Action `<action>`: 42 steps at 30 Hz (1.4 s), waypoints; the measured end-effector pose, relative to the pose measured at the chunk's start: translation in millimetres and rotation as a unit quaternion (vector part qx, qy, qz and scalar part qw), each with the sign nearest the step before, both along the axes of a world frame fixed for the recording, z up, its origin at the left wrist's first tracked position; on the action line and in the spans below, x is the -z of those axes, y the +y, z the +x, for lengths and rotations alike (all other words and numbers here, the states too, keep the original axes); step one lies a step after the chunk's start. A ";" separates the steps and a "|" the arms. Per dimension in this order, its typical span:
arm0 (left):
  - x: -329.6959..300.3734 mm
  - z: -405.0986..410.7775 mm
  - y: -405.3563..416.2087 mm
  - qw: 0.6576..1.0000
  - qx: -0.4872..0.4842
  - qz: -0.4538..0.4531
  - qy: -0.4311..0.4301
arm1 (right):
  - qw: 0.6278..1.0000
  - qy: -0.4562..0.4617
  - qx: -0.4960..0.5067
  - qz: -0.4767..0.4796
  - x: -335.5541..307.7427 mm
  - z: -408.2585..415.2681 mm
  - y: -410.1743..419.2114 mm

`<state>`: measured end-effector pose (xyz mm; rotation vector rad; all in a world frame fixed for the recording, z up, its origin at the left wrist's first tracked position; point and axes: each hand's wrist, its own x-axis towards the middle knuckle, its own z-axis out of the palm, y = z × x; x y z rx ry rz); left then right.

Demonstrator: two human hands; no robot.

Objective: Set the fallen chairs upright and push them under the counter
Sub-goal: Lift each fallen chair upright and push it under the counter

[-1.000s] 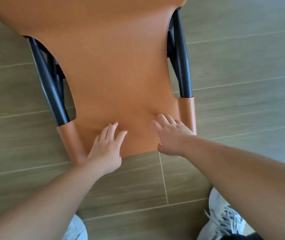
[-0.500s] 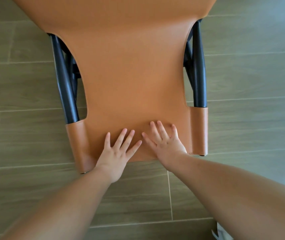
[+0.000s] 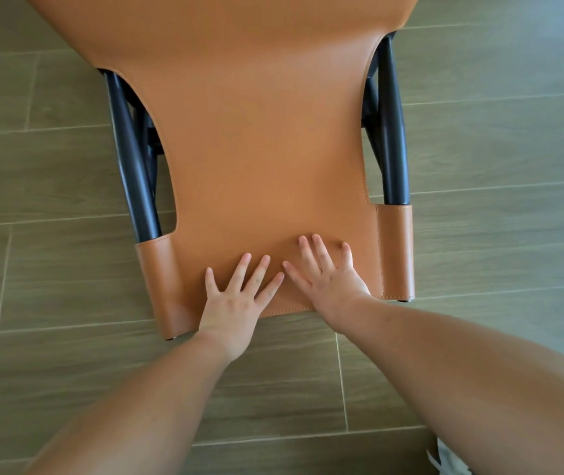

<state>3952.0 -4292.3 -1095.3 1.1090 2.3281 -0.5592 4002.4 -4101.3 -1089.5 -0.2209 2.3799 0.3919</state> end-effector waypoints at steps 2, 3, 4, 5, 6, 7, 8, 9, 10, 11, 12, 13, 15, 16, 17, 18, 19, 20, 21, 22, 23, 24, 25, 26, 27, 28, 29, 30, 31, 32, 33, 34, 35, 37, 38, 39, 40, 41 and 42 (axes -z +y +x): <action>-1.4 -0.1 1.9 1.000 -0.008 -0.006 -0.004 | 1.000 -0.009 -0.004 0.002 -0.5 -2.4 0.9; -2.4 0.1 3.0 1.000 -0.012 -0.009 -0.007 | 1.000 -0.013 -0.006 0.002 -1.1 -3.4 1.3; -3.1 0.4 4.2 1.000 -0.016 -0.010 -0.008 | 1.000 -0.015 -0.009 0.002 -1.6 -3.7 1.8; -3.6 0.3 5.1 1.000 -0.018 -0.009 -0.008 | 1.000 -0.017 -0.012 0.002 -2.2 -3.8 2.2; -3.9 -0.1 5.9 1.000 -0.020 -0.008 -0.008 | 1.000 -0.018 -0.014 0.001 -2.7 -3.8 2.7; -4.1 -0.6 6.9 1.000 -0.021 -0.008 -0.008 | 1.000 -0.019 -0.015 0.001 -3.7 -3.7 3.2; -4.5 -0.8 7.5 1.000 -0.022 -0.009 -0.008 | 1.000 -0.019 -0.017 0.002 -4.6 -3.9 3.3; -5.2 -0.9 7.9 1.000 -0.024 -0.011 -0.008 | 1.000 -0.019 -0.021 0.004 -5.3 -4.1 3.2; -6.1 -1.3 8.0 1.000 -0.025 -0.013 -0.011 | 1.000 -0.018 -0.023 0.005 -6.0 -4.6 3.1; -7.3 -2.1 7.6 0.999 -0.026 -0.013 -0.015 | 1.000 -0.018 -0.024 0.006 -6.6 -5.3 3.4; -8.1 -3.5 7.4 0.999 -0.027 -0.011 -0.020 | 0.999 -0.018 -0.025 0.006 -7.2 -6.3 4.1; -9.1 -5.1 7.4 0.999 -0.028 -0.007 -0.027 | 1.000 -0.020 -0.024 0.007 -8.3 -7.1 5.6; -12.5 -8.8 6.8 0.998 -0.032 -0.001 -0.047 | 1.000 -0.023 -0.002 0.003 -10.9 -9.2 7.8; -14.5 -10.3 5.9 0.998 -0.032 0.001 -0.055 | 1.000 -0.022 0.013 -0.002 -11.6 -9.7 8.3; -16.2 -11.5 5.7 0.998 -0.030 0.004 -0.062 | 1.000 -0.021 0.024 -0.004 -12.2 -9.7 8.7; -17.6 -12.2 5.3 0.997 -0.028 0.006 -0.069 | 0.999 -0.020 0.027 -0.003 -12.9 -9.2 8.6; -18.5 -12.5 4.9 0.997 -0.028 0.008 -0.077 | 0.999 -0.019 0.027 -0.002 -13.7 -8.4 8.1; -19.0 -12.5 4.4 0.996 -0.029 0.011 -0.085 | 0.999 -0.018 0.027 -0.002 -14.7 -7.3 7.7; -19.7 -12.4 3.6 0.995 -0.031 0.014 -0.092 | 1.000 -0.015 0.027 -0.004 -15.4 -6.2 7.5; -20.5 -12.6 2.5 0.995 -0.032 0.016 -0.098 | 1.000 -0.012 0.026 -0.008 -15.8 -5.3 7.4; -21.7 -13.0 1.5 0.994 -0.032 0.017 -0.105 | 1.000 -0.010 0.024 -0.014 -15.7 -4.3 7.6; -23.3 -14.0 0.8 0.993 -0.033 0.017 -0.111 | 1.000 -0.007 0.023 -0.019 -15.8 -3.5 7.8; -24.9 -15.1 0.4 0.993 -0.032 0.017 -0.116 | 0.999 -0.006 0.022 -0.023 -16.6 -2.3 8.1; -26.7 -15.8 0.0 0.992 -0.030 0.015 -0.120 | 0.999 -0.005 0.022 -0.024 -18.0 -1.2 8.0; -28.4 -16.5 -0.2 0.992 -0.029 0.014 -0.121 | 0.999 -0.006 0.025 -0.025 -19.0 -0.2 7.7; -29.6 -17.2 -0.4 0.992 -0.028 0.014 -0.121 | 0.999 -0.007 0.027 -0.027 -20.0 0.8 7.5; -30.6 -17.4 -1.3 0.992 -0.028 0.016 -0.119 | 0.999 -0.007 0.028 -0.030 -20.8 1.4 7.1; -32.0 -17.7 -2.6 0.993 -0.026 0.019 -0.116 | 0.999 -0.007 0.031 -0.033 -22.1 1.6 6.5; -34.1 -18.0 -3.8 0.993 -0.023 0.020 -0.113 | 0.999 -0.008 0.035 -0.037 -23.5 1.4 5.5; -36.4 -18.0 -5.1 0.993 -0.018 0.021 -0.112 | 0.998 -0.011 0.043 -0.043 -25.7 1.4 4.1; -38.7 -17.5 -6.5 0.993 -0.016 0.022 -0.112 | 0.997 -0.012 0.051 -0.050 -27.6 2.0 2.5; -41.7 -17.0 -8.0 0.993 -0.015 0.026 -0.111 | 0.997 -0.009 0.058 -0.058 -30.1 3.1 0.7; -45.6 -17.0 -9.2 0.993 -0.015 0.030 -0.111 | 0.996 -0.008 0.064 -0.067 -34.4 3.9 -0.9; -57.2 -17.3 -8.7 0.992 -0.013 0.034 -0.119 | 0.992 -0.022 0.082 -0.089 -48.7 6.3 -0.9; -64.6 -18.3 -9.0 0.992 -0.014 0.037 -0.124 | 0.990 -0.026 0.092 -0.100 -57.0 7.1 -0.1; -73.3 -20.3 -9.6 0.991 -0.016 0.042 -0.127 | 0.989 -0.027 0.099 -0.107 -65.8 6.7 0.5; -83.6 -22.6 -10.2 0.990 -0.016 0.044 -0.132 | 0.988 -0.028 0.103 -0.111 -76.0 5.1 0.6; -94.7 -25.0 -10.5 0.989 -0.015 0.045 -0.140 | 0.987 -0.031 0.107 -0.114 -86.6 3.3 0.7; -106.6 -27.7 -10.4 0.988 -0.016 0.046 -0.149 | 0.986 -0.037 0.112 -0.118 -98.4 0.7 0.7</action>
